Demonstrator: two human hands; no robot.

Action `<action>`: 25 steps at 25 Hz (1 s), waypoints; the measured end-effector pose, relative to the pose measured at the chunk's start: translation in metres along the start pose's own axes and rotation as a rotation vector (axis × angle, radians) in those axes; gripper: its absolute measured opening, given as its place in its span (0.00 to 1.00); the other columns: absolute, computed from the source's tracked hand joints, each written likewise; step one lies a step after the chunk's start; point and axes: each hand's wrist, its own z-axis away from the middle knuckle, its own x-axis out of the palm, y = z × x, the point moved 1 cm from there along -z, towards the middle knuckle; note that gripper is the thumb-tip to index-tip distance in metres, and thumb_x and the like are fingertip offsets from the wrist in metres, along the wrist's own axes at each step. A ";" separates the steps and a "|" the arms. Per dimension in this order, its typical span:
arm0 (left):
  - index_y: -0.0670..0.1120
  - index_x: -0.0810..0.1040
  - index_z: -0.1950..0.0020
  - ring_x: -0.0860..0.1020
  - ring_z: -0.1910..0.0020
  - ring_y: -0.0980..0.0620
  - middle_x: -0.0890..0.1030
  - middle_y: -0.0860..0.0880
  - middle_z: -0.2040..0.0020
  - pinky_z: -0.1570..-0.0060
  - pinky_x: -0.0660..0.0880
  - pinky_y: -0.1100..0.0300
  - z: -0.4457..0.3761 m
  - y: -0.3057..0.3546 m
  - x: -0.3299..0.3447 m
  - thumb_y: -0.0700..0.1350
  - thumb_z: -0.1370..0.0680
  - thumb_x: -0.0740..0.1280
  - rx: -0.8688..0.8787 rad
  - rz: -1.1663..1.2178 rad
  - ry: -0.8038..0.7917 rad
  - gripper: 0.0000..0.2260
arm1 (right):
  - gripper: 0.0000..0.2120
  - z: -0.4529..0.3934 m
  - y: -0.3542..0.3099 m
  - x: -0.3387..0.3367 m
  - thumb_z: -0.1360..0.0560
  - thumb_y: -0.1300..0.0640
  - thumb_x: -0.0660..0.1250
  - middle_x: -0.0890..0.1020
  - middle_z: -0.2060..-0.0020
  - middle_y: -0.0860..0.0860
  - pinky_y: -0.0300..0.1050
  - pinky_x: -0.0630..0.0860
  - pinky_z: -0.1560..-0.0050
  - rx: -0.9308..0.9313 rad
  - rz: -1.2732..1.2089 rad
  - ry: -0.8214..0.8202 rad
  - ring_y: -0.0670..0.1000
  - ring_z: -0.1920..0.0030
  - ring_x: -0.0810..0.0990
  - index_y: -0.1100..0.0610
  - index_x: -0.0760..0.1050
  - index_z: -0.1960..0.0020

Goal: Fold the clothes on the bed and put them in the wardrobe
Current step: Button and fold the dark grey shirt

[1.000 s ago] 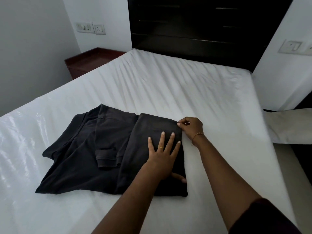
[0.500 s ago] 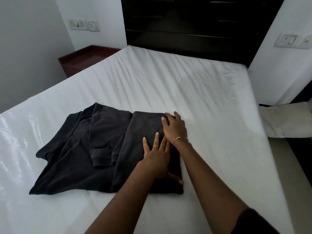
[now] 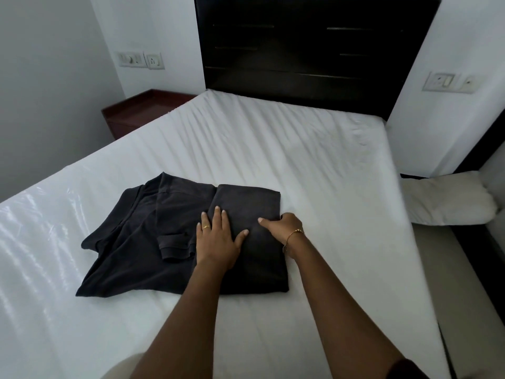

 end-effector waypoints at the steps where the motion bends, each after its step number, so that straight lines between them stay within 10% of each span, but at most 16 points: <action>1: 0.45 0.52 0.14 0.49 0.16 0.37 0.49 0.47 0.14 0.18 0.52 0.41 -0.001 -0.001 0.004 0.77 0.26 0.37 -0.011 0.030 0.028 0.50 | 0.29 0.004 0.001 -0.004 0.13 0.46 0.85 0.92 0.24 0.62 0.66 0.91 0.16 0.013 -0.155 -0.070 0.66 0.26 0.90 0.62 0.89 0.19; 7: 0.47 0.59 0.16 0.53 0.16 0.47 0.56 0.47 0.15 0.18 0.45 0.51 -0.011 0.030 -0.002 0.74 0.20 0.48 -0.063 0.402 -0.110 0.41 | 0.17 0.014 -0.023 -0.042 0.12 0.65 0.79 0.94 0.31 0.67 0.70 0.91 0.15 0.088 -0.636 -0.136 0.68 0.32 0.94 0.69 0.90 0.24; 11: 0.56 0.79 0.39 0.78 0.33 0.49 0.75 0.49 0.27 0.30 0.72 0.51 0.002 0.048 -0.054 0.62 0.15 0.60 -0.100 1.153 -0.437 0.14 | 0.05 0.038 -0.089 -0.035 0.14 0.65 0.79 0.95 0.42 0.62 0.61 0.93 0.33 -0.084 -0.580 -0.029 0.61 0.49 0.93 0.59 0.88 0.39; 14: 0.48 0.81 0.46 0.82 0.51 0.46 0.82 0.42 0.39 0.47 0.81 0.49 -0.007 -0.004 -0.106 0.54 0.17 0.65 -0.311 1.360 -0.303 0.11 | 0.05 0.060 -0.138 0.027 0.14 0.65 0.77 0.89 0.49 0.57 0.52 0.87 0.48 -0.179 -0.538 -0.052 0.58 0.54 0.89 0.58 0.85 0.41; 17: 0.46 0.82 0.47 0.81 0.47 0.47 0.84 0.42 0.38 0.46 0.78 0.52 -0.001 -0.068 -0.152 0.53 0.17 0.67 -0.500 1.266 -0.070 0.11 | 0.04 0.075 -0.181 0.102 0.12 0.65 0.72 0.87 0.48 0.57 0.50 0.89 0.55 -0.174 -0.483 -0.142 0.55 0.63 0.87 0.58 0.81 0.44; 20: 0.46 0.85 0.50 0.84 0.51 0.43 0.87 0.43 0.52 0.52 0.78 0.50 0.020 -0.106 -0.158 0.55 0.17 0.65 -0.584 1.124 -0.068 0.16 | 0.08 0.077 -0.202 0.161 0.14 0.67 0.72 0.85 0.46 0.56 0.51 0.87 0.42 -0.183 -0.346 -0.181 0.61 0.48 0.91 0.59 0.81 0.50; 25: 0.39 0.79 0.48 0.82 0.51 0.42 0.84 0.40 0.47 0.53 0.76 0.51 0.017 -0.169 -0.123 0.49 0.21 0.67 -0.670 0.518 -0.208 0.12 | 0.12 0.070 -0.190 0.204 0.07 0.59 0.69 0.92 0.30 0.62 0.66 0.95 0.25 -0.298 0.006 -0.244 0.65 0.38 0.92 0.64 0.89 0.31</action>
